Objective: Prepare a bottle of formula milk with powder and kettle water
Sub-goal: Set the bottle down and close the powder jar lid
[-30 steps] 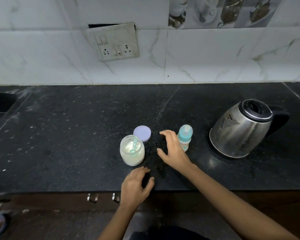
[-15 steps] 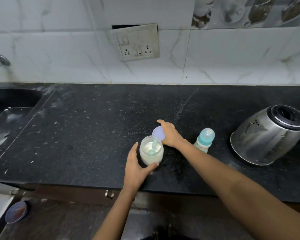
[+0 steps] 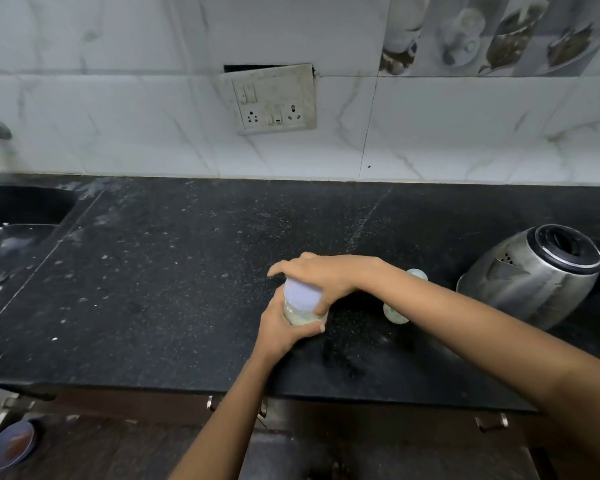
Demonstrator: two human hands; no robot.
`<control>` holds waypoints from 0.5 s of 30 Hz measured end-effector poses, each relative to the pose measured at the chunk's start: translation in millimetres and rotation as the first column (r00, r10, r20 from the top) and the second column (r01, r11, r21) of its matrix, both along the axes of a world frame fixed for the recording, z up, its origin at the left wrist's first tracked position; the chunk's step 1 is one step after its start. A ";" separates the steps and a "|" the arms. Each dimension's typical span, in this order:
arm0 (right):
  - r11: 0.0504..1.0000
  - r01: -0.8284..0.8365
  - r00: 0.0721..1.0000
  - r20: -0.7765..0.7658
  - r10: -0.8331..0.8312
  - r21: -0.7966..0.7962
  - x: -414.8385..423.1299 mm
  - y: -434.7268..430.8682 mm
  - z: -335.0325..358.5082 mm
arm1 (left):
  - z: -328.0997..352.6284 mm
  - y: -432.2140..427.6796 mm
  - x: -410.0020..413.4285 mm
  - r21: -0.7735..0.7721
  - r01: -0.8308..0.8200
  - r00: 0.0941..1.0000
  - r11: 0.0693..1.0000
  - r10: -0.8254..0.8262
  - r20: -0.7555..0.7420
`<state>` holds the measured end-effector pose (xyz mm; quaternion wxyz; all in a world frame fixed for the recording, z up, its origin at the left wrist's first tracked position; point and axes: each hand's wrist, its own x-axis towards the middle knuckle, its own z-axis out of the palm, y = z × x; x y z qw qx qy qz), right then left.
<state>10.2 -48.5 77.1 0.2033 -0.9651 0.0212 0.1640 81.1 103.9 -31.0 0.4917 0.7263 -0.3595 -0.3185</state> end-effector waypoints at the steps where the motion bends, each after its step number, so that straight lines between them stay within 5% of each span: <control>1: 0.998 -0.044 0.999 0.011 0.044 -0.035 2.0 1.0 -7.3 | -0.9 -2.0 0.7 0.003 -0.011 1.000 1.000 0.011 0.000; 4: 0.975 -0.135 0.980 0.120 0.158 -0.179 -1.7 1.1 -34.9 | -7.0 -8.1 0.4 0.009 -0.043 0.999 0.999 0.043 0.008; 8: 0.924 -0.037 0.943 0.294 0.158 -0.381 -8.2 4.6 -48.5 | -14.1 -9.6 -2.4 -0.033 -0.072 0.997 0.997 0.072 0.004; 12: 0.811 0.420 0.896 0.325 -0.302 -0.407 0.7 47.0 -56.7 | -18.6 -15.7 -2.4 -0.057 -0.077 0.997 0.995 0.077 -0.001; 15: 0.697 0.654 0.731 0.006 -0.683 -0.293 -0.2 59.8 -22.6 | -26.1 -15.7 -1.8 -0.035 -0.102 0.995 0.994 0.101 -0.028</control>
